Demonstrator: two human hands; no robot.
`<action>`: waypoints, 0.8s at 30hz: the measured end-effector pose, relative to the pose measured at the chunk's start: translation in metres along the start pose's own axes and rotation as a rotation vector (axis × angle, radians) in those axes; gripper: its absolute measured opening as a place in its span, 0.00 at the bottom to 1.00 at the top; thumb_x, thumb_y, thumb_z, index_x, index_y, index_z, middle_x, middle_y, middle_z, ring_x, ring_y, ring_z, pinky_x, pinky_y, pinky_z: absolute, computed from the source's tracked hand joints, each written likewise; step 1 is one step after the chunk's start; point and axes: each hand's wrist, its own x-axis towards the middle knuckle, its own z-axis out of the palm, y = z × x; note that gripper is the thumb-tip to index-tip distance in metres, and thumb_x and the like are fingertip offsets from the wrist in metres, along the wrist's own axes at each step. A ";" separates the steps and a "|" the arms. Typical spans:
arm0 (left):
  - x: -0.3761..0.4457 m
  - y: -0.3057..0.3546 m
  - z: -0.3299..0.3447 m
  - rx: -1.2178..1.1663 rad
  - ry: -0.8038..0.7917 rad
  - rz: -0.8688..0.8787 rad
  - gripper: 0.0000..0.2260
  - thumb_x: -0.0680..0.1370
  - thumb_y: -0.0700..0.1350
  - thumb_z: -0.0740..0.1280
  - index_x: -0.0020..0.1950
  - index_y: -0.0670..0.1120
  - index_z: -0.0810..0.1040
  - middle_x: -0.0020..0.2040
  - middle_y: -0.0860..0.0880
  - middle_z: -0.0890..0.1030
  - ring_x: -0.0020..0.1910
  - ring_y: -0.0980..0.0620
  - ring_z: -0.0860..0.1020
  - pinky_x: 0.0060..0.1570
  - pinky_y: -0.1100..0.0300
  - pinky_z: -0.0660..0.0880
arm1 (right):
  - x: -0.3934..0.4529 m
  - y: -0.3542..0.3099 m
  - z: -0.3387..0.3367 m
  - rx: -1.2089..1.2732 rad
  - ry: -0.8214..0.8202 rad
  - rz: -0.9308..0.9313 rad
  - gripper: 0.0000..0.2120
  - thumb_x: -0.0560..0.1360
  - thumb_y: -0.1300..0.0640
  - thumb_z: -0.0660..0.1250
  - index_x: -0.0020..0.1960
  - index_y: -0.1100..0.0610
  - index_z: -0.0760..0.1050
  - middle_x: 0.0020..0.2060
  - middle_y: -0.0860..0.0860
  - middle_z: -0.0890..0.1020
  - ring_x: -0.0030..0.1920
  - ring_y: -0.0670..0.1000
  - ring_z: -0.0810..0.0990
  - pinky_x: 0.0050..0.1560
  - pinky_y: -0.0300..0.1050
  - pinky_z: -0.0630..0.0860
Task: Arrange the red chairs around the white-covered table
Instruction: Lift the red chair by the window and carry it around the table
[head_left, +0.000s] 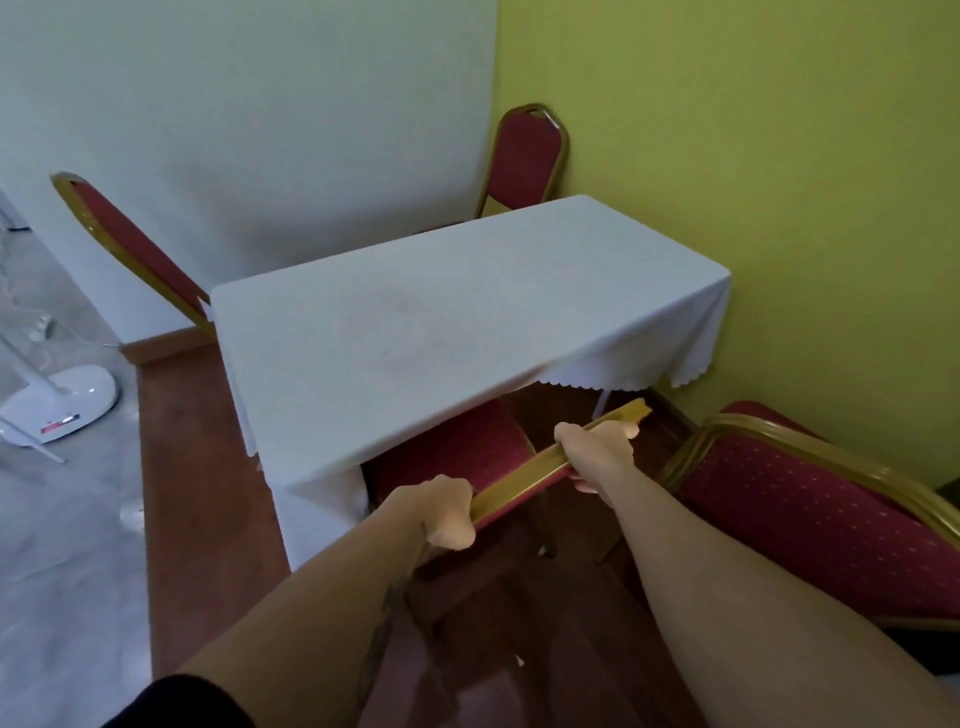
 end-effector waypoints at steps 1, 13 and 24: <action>0.000 0.000 -0.005 0.015 -0.017 0.003 0.25 0.70 0.47 0.70 0.67 0.46 0.74 0.51 0.49 0.79 0.50 0.47 0.81 0.54 0.48 0.80 | -0.001 -0.001 -0.003 -0.027 -0.021 0.010 0.31 0.74 0.54 0.73 0.66 0.59 0.56 0.55 0.61 0.81 0.52 0.60 0.83 0.52 0.57 0.83; 0.025 0.128 -0.081 0.024 0.311 0.619 0.20 0.78 0.45 0.62 0.71 0.48 0.75 0.66 0.49 0.80 0.62 0.47 0.79 0.60 0.53 0.76 | -0.020 0.019 -0.147 -0.410 0.299 -0.119 0.39 0.68 0.46 0.67 0.77 0.55 0.61 0.67 0.59 0.76 0.66 0.64 0.75 0.62 0.58 0.74; 0.063 0.294 -0.061 0.143 0.392 0.855 0.17 0.76 0.46 0.66 0.65 0.50 0.80 0.59 0.52 0.83 0.57 0.50 0.81 0.60 0.47 0.78 | 0.014 0.076 -0.289 -0.704 0.333 0.041 0.39 0.74 0.51 0.67 0.81 0.55 0.54 0.76 0.61 0.63 0.74 0.65 0.64 0.70 0.64 0.67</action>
